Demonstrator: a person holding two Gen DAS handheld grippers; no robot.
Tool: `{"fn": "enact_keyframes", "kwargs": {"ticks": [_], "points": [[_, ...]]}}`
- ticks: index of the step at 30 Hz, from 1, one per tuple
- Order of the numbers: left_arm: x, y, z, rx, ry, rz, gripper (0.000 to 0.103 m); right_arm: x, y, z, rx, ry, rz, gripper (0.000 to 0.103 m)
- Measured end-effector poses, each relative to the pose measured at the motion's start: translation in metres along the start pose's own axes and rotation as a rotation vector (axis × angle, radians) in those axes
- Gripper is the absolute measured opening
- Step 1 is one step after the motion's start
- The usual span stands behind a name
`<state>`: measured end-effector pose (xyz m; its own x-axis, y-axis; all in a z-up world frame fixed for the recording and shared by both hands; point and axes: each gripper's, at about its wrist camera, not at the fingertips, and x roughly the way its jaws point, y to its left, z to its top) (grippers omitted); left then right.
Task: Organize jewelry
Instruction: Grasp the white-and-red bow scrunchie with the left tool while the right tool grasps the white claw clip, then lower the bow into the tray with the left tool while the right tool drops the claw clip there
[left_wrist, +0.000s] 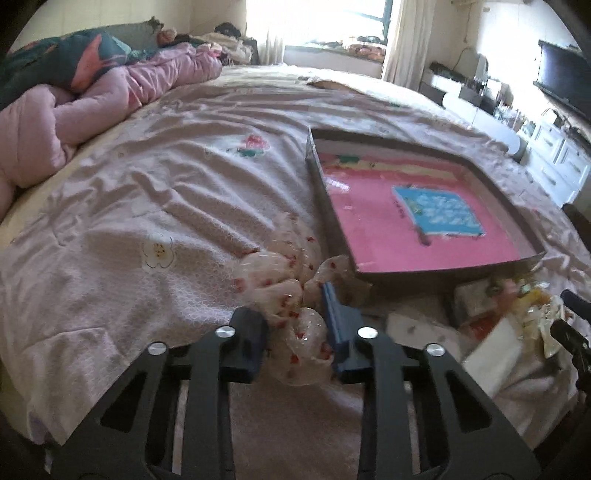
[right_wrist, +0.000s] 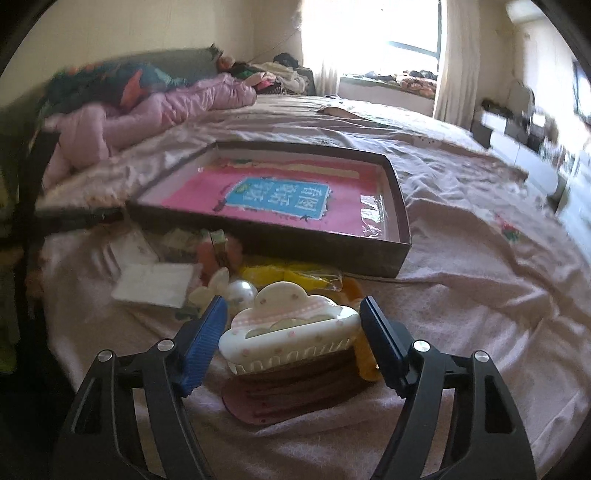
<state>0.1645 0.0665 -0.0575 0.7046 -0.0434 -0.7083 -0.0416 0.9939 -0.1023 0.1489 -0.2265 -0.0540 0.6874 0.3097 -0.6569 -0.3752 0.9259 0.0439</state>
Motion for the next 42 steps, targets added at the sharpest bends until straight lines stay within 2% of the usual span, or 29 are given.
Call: {"fn": "enact_keyframes", "kwargs": {"ticks": [9,17,29,34,42], "points": [[-0.038,-0.02,0.017,-0.003,-0.08,-0.058,0.015,-0.029,-0.02,0.009,0.135,-0.032,0.079,0.071],[-0.044,-0.054,0.035,0.032,-0.102,-0.138,0.014,-0.047,-0.038,0.023,0.169,-0.081,0.042,0.071],[-0.015,-0.091,0.062,0.079,-0.11,-0.151,0.014,-0.055,-0.066,0.061,0.153,-0.174,-0.043,0.071],[0.01,-0.095,0.067,0.082,-0.083,-0.131,0.014,-0.038,-0.068,0.082,0.134,-0.197,-0.035,0.071],[0.039,-0.087,0.068,0.084,-0.036,-0.09,0.014,0.006,-0.059,0.109,0.099,-0.174,-0.004,0.071]]}}
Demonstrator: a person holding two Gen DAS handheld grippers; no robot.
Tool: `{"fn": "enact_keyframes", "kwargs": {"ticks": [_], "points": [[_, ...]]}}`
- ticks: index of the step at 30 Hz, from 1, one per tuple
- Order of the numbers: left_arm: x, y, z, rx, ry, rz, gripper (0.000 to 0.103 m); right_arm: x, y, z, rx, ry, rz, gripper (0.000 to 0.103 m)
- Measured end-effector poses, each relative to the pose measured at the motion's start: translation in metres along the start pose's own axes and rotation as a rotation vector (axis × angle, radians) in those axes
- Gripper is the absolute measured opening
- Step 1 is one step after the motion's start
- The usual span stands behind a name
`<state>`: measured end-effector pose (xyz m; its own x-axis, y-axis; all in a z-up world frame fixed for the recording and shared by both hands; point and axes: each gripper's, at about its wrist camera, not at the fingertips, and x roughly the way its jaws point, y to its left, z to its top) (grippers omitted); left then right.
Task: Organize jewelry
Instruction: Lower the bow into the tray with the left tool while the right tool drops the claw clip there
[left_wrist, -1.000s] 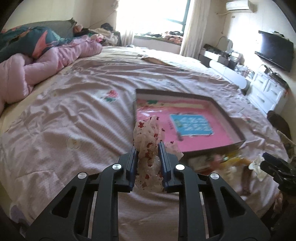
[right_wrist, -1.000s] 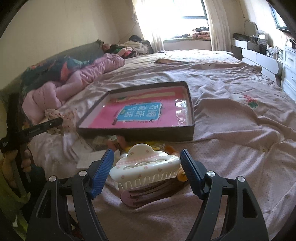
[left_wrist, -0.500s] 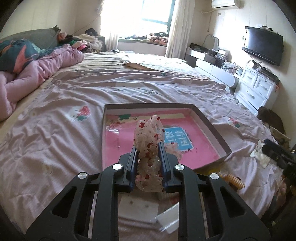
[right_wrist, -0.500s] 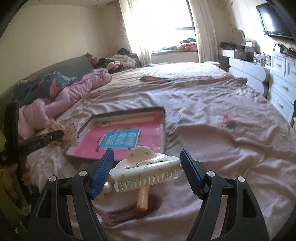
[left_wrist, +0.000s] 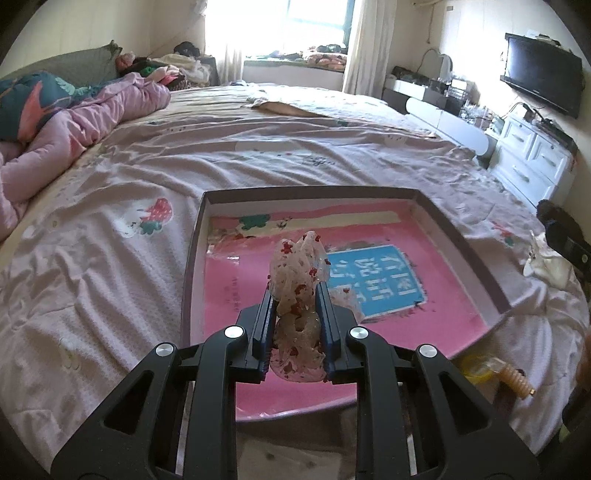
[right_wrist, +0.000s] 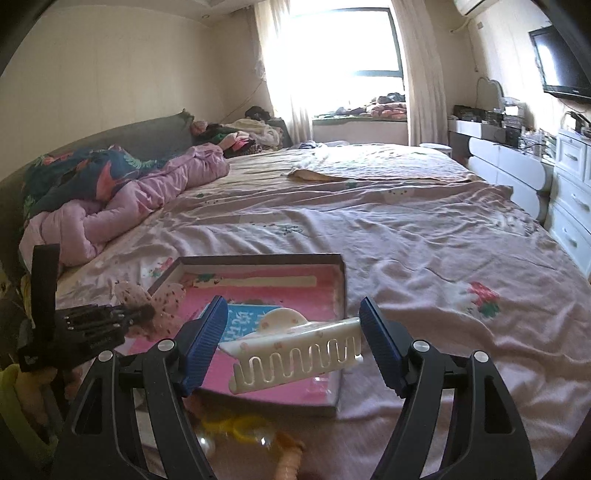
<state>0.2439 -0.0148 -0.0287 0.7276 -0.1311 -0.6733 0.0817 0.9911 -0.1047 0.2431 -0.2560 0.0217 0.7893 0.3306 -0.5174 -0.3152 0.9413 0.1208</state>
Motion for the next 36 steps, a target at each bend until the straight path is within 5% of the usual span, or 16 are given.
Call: {"fn": "enact_keyframes", "kwargs": {"ticks": [8,18,25,36], "points": [[0.014,0.015,0.002,-0.015,0.016,0.03,0.015,0.06,0.02,-0.004,-0.065,0.108,0.025,0.071],[0.001,0.024,0.0,-0.018,-0.001,0.058,0.056,0.091,0.033,-0.016,-0.103,0.194,0.015,0.071],[-0.015,0.027,-0.007,-0.034,-0.017,0.064,0.068,0.088,0.032,-0.023,-0.096,0.196,0.01,0.072],[-0.046,0.03,0.0,-0.059,-0.077,0.072,0.079,0.037,0.027,-0.021,-0.064,0.097,-0.022,0.089]]}}
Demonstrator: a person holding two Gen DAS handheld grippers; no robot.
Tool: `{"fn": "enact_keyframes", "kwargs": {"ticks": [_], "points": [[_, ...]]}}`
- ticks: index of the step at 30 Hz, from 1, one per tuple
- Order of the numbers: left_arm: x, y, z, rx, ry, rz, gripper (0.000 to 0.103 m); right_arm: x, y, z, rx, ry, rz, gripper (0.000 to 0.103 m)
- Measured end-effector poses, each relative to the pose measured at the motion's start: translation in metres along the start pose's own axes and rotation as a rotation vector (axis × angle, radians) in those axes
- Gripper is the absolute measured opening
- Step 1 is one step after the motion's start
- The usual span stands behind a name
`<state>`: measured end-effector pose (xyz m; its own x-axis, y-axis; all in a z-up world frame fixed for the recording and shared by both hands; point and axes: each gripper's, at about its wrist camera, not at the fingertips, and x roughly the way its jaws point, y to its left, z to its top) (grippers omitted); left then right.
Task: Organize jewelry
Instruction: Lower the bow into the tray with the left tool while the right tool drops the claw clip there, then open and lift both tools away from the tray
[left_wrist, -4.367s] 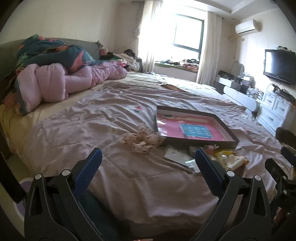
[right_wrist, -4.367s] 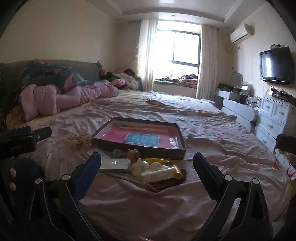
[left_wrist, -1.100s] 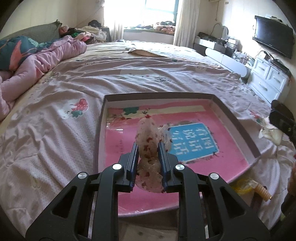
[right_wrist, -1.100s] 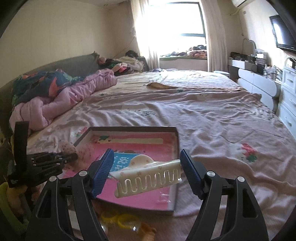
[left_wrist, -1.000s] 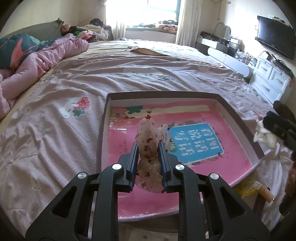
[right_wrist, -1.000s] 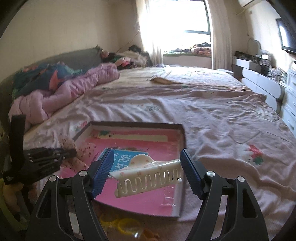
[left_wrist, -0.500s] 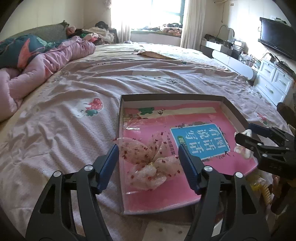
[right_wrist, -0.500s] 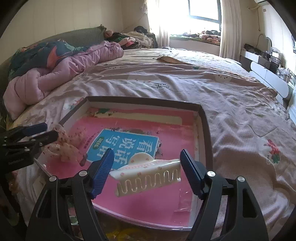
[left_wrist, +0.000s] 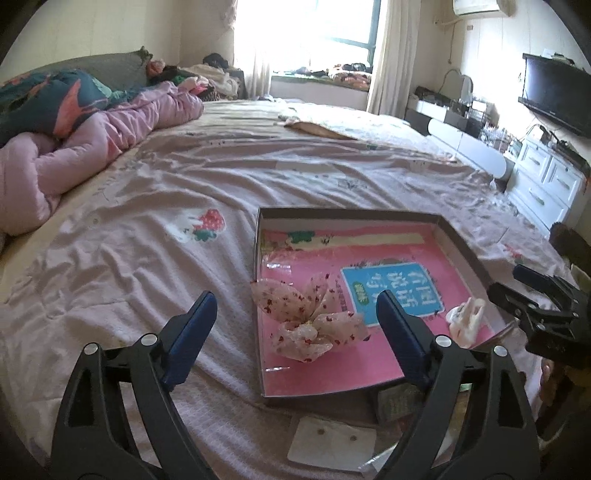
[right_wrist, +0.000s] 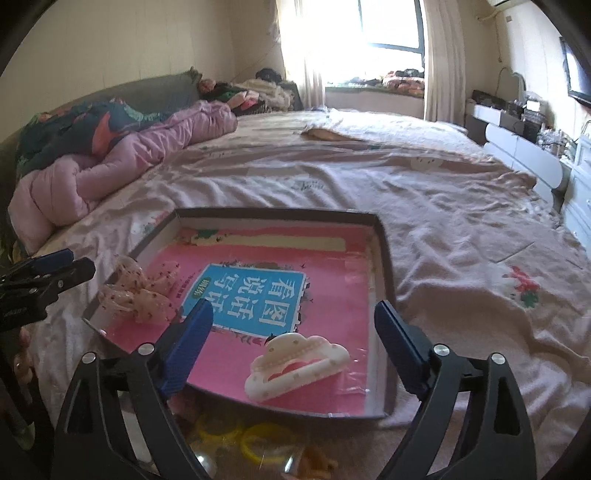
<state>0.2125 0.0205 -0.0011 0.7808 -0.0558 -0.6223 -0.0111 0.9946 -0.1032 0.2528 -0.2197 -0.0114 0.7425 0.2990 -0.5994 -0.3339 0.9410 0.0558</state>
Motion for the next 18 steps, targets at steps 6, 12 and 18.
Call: {"fn": "enact_keyframes", "kwargs": {"ticks": [6,12,18], "points": [[-0.031,0.0,0.005,-0.025,-0.069,-0.018,0.085,-0.044,0.003,0.001,-0.015,-0.09,-0.033,0.094],[-0.064,-0.001,0.01,-0.039,-0.14,-0.028,0.088,-0.09,0.009,0.004,-0.036,-0.189,-0.065,0.095],[-0.091,-0.002,0.012,-0.05,-0.195,-0.036,0.09,-0.127,0.014,0.004,-0.06,-0.267,-0.094,0.096]]}}
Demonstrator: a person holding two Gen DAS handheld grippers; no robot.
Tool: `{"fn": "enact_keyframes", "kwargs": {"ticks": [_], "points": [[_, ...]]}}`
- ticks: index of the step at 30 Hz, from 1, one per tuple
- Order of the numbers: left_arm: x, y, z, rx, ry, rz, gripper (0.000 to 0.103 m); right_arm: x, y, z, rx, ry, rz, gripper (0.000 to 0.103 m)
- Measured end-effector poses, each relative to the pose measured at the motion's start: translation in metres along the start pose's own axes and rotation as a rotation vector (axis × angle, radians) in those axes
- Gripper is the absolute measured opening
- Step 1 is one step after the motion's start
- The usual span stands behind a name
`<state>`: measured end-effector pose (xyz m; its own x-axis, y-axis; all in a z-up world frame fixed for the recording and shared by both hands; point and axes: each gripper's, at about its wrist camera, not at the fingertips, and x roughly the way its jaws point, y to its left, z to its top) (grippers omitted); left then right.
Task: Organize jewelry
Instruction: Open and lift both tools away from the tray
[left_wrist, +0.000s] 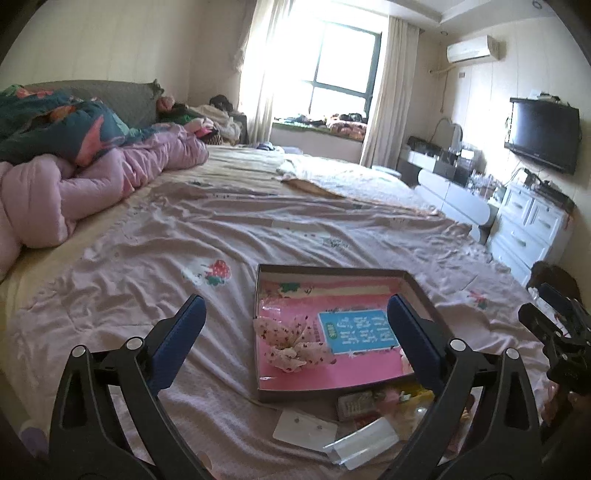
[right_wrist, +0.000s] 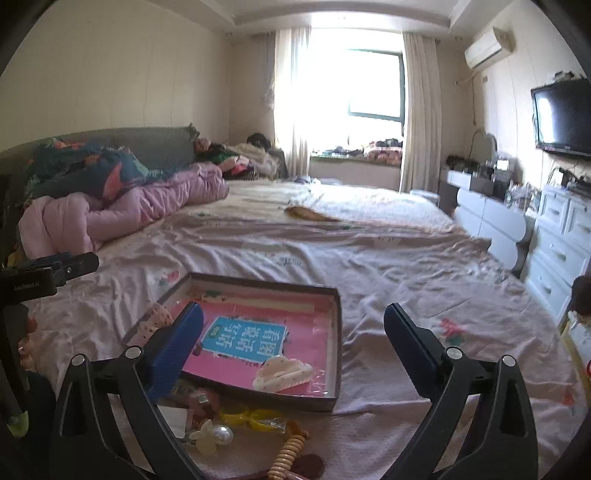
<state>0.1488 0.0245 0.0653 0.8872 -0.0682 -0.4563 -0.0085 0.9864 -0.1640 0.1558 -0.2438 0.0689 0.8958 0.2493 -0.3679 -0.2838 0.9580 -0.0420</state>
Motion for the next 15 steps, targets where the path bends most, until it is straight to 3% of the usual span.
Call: {"fn": "enact_keyframes", "kwargs": {"ticks": [15], "points": [[-0.044,0.0,-0.016,-0.011,-0.079,-0.024,0.09,-0.051,0.015,-0.009,-0.027,-0.078,-0.004,0.096]]}}
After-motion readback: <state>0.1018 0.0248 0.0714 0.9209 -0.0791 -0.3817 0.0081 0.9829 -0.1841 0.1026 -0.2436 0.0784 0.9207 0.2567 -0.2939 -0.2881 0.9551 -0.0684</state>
